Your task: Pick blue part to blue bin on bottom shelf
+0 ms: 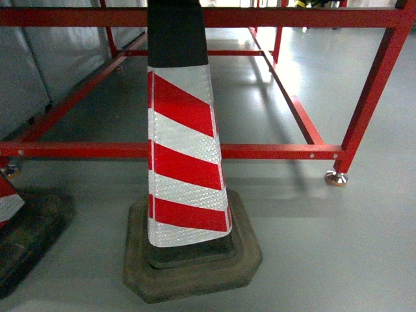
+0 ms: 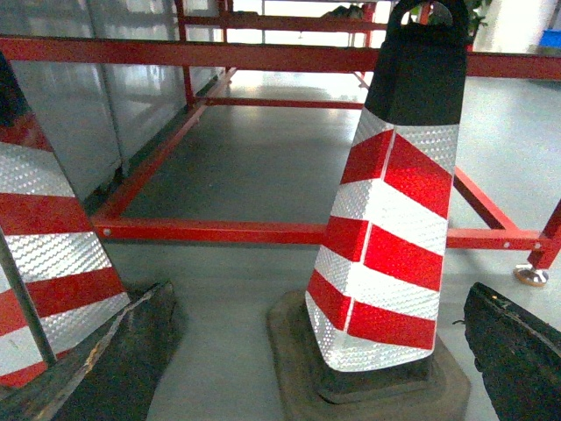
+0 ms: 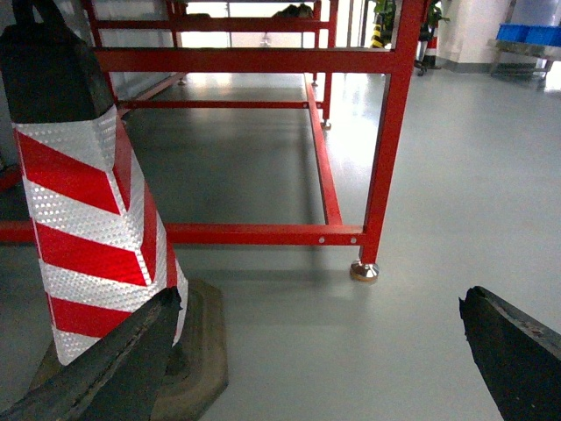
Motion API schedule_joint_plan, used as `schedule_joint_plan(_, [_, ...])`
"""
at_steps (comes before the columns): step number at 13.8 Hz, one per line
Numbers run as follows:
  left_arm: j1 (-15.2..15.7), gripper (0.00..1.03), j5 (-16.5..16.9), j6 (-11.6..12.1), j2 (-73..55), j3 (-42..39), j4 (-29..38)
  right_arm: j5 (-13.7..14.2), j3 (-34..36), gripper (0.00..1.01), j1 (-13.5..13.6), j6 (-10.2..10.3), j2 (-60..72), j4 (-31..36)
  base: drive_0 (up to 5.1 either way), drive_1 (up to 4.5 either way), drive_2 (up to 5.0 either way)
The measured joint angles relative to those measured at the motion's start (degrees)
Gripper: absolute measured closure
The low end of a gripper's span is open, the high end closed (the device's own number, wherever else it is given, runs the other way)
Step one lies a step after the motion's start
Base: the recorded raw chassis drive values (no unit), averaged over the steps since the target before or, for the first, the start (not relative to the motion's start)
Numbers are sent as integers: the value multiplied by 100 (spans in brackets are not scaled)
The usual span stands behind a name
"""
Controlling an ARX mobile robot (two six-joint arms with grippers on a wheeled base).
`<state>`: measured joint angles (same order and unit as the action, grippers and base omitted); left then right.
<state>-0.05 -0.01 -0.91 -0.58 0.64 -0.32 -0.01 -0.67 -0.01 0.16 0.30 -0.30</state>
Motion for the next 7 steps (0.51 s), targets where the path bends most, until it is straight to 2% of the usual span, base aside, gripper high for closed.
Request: schedule_joint_plan(7, [0,5,0,0,0,0,0,0,0,3,0,-2,0,0,0,0,0])
